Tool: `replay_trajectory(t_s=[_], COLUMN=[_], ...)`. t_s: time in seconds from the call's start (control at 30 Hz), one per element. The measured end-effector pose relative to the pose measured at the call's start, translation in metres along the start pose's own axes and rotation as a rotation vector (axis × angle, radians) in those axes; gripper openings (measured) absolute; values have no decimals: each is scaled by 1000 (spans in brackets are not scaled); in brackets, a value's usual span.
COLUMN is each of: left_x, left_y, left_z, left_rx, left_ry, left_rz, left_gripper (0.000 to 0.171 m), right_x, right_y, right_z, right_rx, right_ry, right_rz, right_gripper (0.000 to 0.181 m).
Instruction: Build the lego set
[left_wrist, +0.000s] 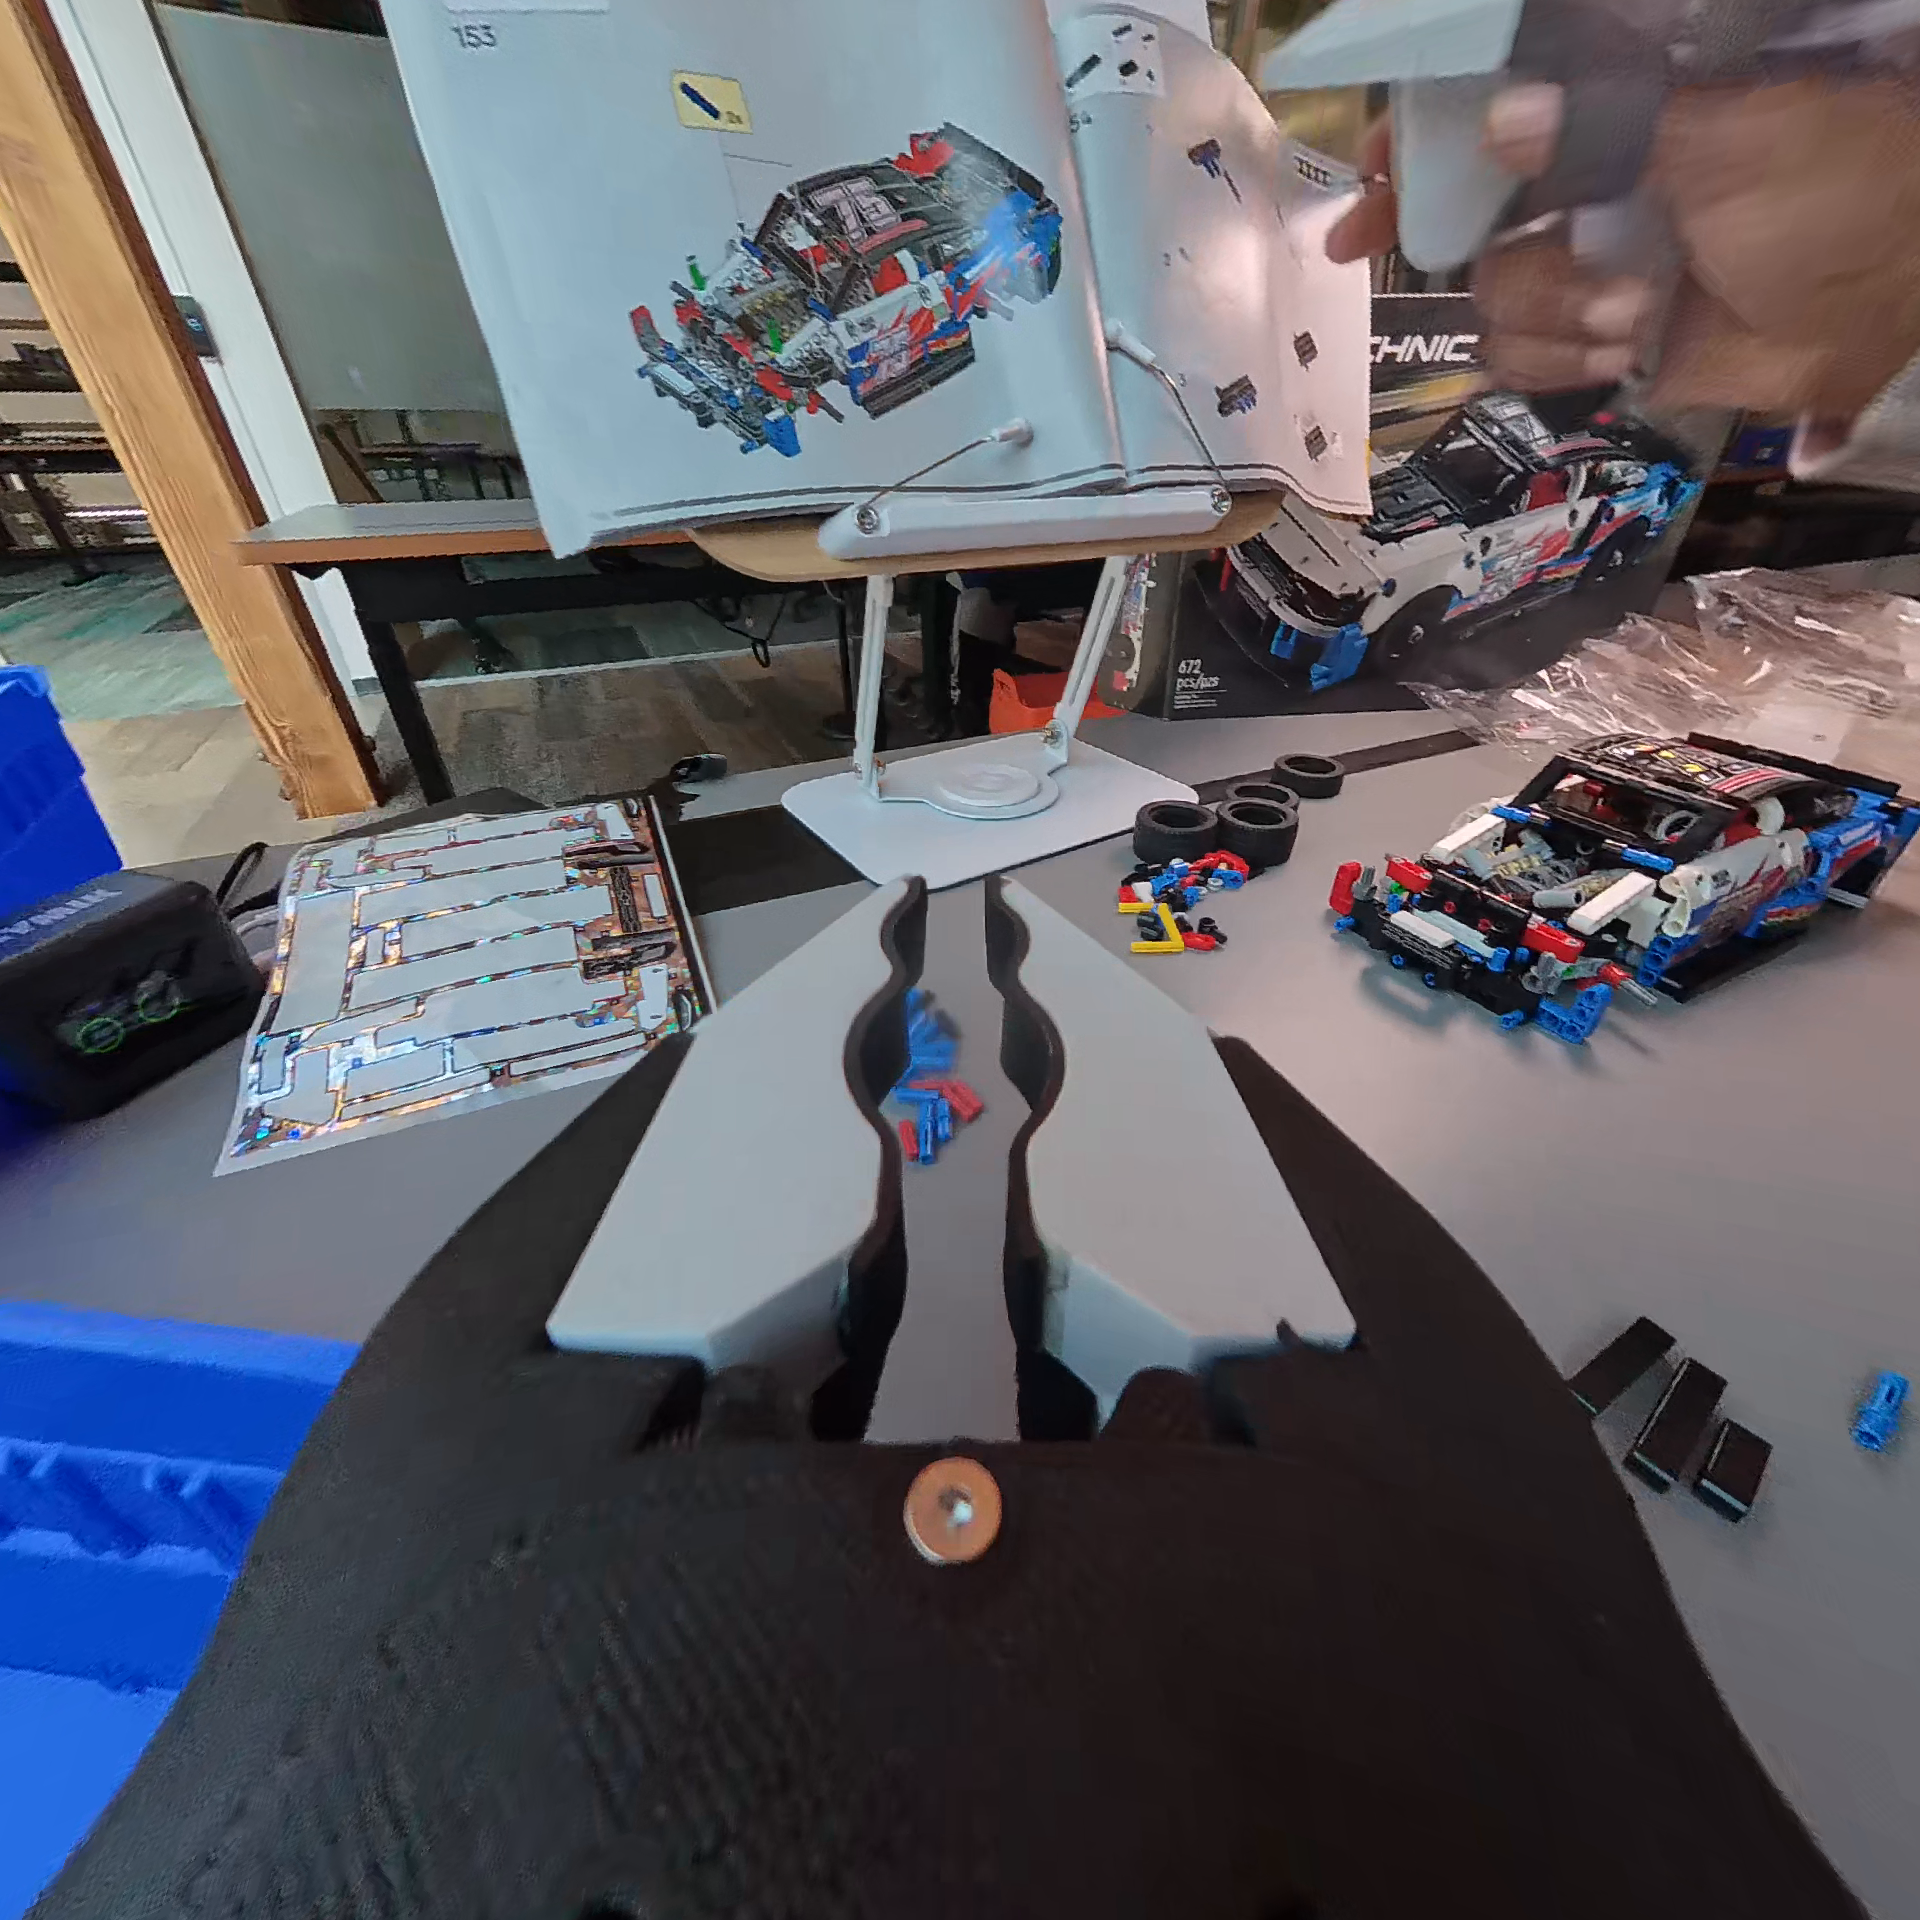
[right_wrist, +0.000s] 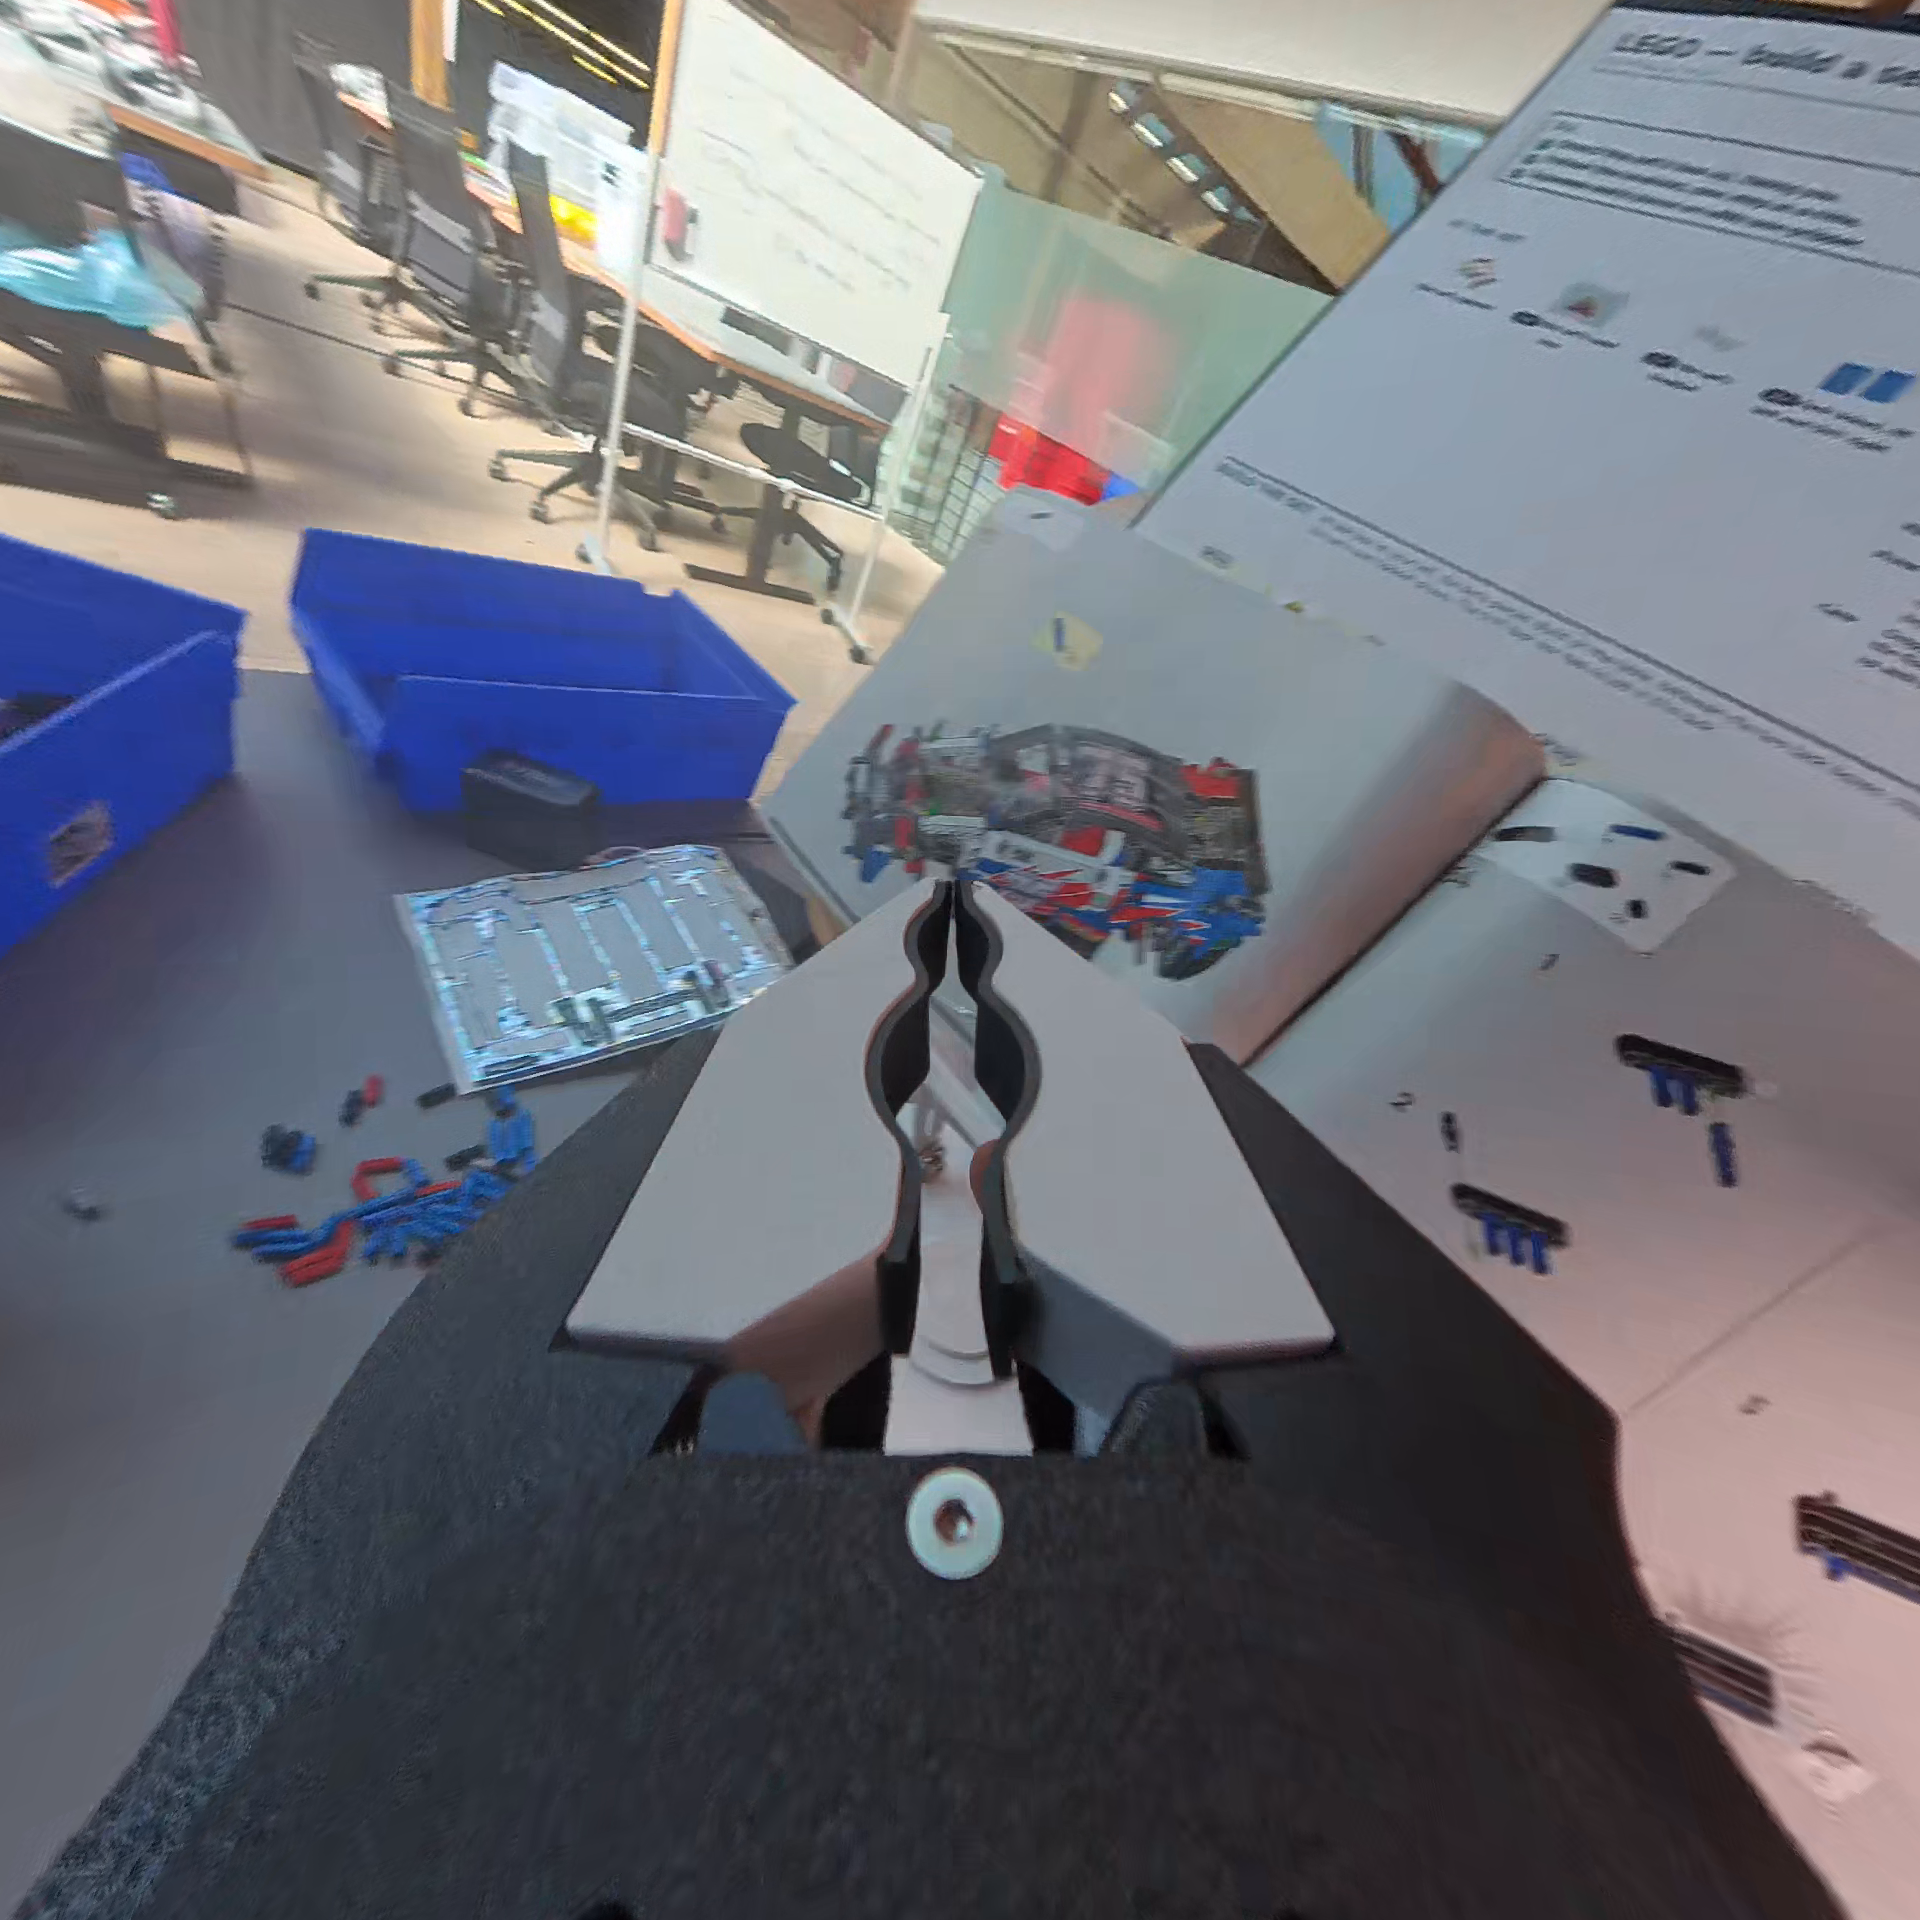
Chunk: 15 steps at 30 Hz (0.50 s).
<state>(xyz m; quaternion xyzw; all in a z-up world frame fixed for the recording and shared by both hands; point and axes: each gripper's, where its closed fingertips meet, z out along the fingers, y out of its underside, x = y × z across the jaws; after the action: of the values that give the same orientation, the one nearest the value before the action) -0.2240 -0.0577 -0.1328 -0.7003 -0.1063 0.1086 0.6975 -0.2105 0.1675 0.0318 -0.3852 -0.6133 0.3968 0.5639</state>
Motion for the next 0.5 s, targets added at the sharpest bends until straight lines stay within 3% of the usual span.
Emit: replay_trajectory(t_s=[0.1, 0.23, 0.33, 0.5], left_x=[-8, -14, -18, -12], left_y=[-9, -19, -21, -9], left_z=[-7, -17, -22, -19], left_rx=[30, 53, 58, 17], left_ry=[-43, -92, -113, -96], left_rz=[0, 39, 59, 58], left_gripper=[9, 5, 0, 0], right_x=[-90, -185, -222, -241], right_y=[13, 54, 82, 113], right_z=[-39, -99, -139, -188], right_rx=[26, -27, -65, -117], right_ry=[-189, -357, -367, -302], right_rz=[29, 125, 176, 247], right_gripper=[0, 4, 6, 13])
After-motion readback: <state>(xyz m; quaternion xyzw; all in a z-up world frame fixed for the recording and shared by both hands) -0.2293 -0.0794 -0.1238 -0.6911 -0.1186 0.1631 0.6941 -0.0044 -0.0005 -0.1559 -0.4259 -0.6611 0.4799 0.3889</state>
